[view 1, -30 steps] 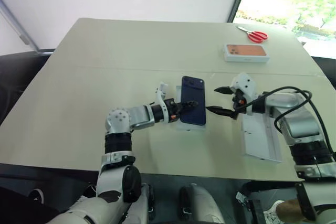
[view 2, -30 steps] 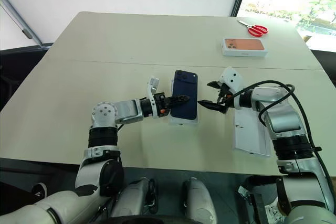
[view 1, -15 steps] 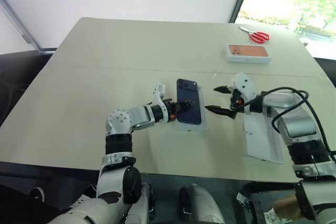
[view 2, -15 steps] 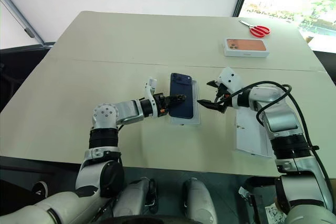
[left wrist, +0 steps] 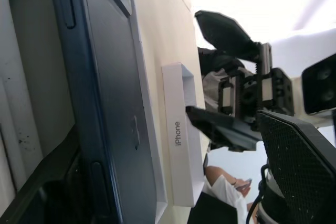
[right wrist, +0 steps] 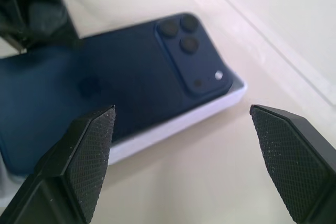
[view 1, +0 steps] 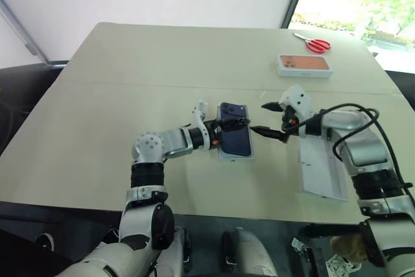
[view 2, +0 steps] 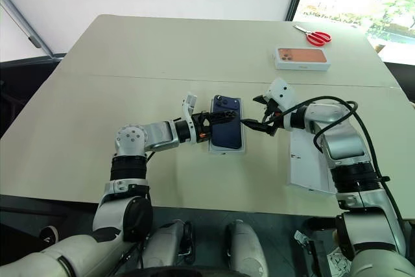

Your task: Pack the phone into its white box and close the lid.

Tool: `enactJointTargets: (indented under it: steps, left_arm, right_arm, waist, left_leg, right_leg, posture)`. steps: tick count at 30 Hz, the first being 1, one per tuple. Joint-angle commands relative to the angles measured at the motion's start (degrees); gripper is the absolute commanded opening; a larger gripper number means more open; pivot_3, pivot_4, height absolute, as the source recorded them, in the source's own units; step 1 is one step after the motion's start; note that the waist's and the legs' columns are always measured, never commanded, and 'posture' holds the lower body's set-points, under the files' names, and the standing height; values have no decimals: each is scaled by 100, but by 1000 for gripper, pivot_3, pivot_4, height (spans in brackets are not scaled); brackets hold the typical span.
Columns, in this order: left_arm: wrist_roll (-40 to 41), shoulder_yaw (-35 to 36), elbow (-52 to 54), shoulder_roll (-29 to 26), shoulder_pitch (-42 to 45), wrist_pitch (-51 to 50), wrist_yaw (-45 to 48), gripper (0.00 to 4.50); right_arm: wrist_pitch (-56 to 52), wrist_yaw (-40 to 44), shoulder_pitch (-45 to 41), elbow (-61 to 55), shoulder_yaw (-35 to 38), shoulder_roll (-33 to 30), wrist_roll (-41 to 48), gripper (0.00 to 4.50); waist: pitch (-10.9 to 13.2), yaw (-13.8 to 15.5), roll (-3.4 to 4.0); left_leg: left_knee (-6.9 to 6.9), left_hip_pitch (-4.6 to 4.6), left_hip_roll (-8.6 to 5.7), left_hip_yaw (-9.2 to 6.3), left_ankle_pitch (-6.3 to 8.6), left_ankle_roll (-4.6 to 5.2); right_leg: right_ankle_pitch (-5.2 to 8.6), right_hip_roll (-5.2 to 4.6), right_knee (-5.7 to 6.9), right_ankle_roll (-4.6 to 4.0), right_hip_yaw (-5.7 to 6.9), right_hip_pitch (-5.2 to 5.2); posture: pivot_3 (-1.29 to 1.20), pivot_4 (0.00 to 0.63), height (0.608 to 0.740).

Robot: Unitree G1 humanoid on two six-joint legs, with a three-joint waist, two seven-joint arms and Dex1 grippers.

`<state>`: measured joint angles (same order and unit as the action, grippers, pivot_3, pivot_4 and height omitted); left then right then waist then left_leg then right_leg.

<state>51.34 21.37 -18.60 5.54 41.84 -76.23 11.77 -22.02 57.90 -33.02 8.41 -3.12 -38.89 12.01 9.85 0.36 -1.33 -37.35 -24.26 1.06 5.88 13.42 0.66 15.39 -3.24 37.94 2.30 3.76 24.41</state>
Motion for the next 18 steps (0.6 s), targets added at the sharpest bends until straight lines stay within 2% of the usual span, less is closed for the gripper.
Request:
enactJointTargets:
  steps: [1, 8, 18]
  left_arm:
    - [75, -150, 345, -137, 73, -179, 67, 4446]
    - [61, -274, 621, -241, 62, -173, 89, 4446]
    - [-199, -961, 1206, -895, -131, -317, 409, 4446]
  right_arm:
    - [-41, -33, -161, -64, 170, 83, 178, 4309]
    - [-412, -58, -268, -132, 378, 250, 595, 4309]
    - [-351, 143, -148, -208, 234, 119, 521, 4309]
  waist:
    - [0, -7, 0]
    - [0, 2, 0]
    - [0, 3, 1]
  left_leg:
    - [0, 0, 0, 0, 0, 0]
    - [0, -1, 1, -1, -1, -1]
    - [0, -1, 1, -1, 0, -1]
  right_leg:
    - [0, 0, 0, 0, 0, 0]
    - [0, 0, 1, 0, 0, 0]
    - [0, 0, 1, 0, 0, 0]
  posture:
    - [0, 150, 740]
    - [0, 150, 740]
    - [0, 150, 740]
